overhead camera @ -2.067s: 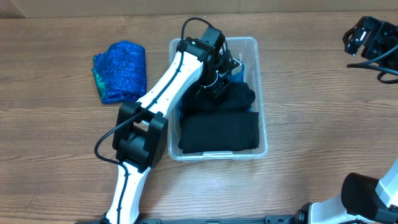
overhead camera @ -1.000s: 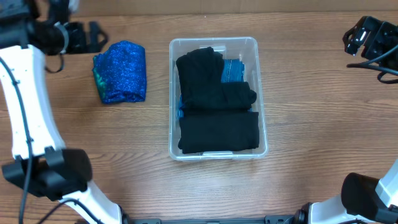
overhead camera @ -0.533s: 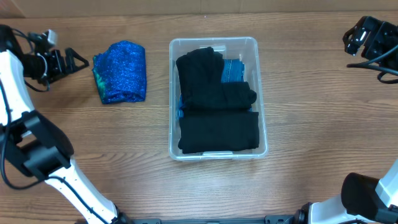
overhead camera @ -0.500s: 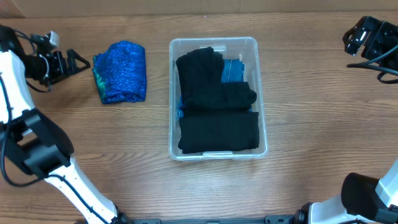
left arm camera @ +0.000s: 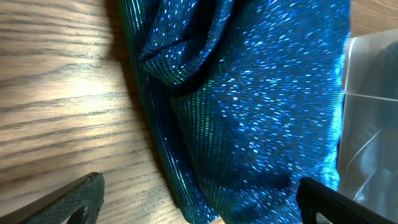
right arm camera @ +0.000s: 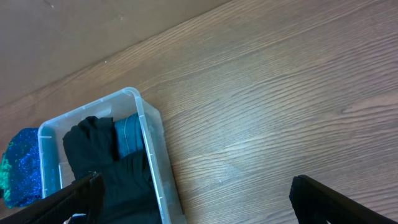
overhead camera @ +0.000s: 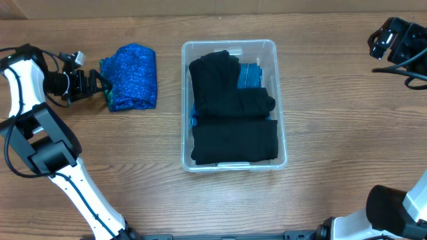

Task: Pack container
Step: 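Move the left gripper to the blue sparkly cloth and grasp it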

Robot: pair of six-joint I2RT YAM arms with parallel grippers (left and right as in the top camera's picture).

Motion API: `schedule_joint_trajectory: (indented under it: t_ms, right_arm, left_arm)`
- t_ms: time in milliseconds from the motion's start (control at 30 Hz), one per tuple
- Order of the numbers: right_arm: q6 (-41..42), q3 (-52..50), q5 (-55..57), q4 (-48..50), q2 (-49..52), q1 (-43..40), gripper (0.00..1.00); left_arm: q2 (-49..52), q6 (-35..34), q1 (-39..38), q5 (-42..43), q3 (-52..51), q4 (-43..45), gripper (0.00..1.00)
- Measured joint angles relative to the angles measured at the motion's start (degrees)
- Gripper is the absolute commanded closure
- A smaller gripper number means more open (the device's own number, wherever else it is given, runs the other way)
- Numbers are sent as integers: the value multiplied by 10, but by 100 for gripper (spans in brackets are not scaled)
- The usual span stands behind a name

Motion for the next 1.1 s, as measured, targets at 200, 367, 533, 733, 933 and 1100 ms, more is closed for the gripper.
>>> schedule_joint_trajectory:
  t_ms: [200, 367, 533, 733, 933, 1100]
  right_arm:
    - [0, 0, 0, 0, 0, 0, 0]
    - [0, 0, 0, 0, 0, 0, 0]
    - [0, 0, 0, 0, 0, 0, 0]
    - [0, 0, 0, 0, 0, 0, 0]
    - [0, 0, 0, 0, 0, 0, 0]
    - [0, 0, 0, 0, 0, 0, 0]
  left_arm:
    - [24, 19, -6, 24, 0, 13, 0]
    - [31, 27, -23, 43, 0, 30, 0]
    - [38, 33, -47, 68, 0, 42, 0]
    - [48, 34, -74, 99, 4, 52, 15]
    - [62, 34, -83, 114, 4, 49, 42]
    - [66, 17, -82, 118, 4, 47, 53]
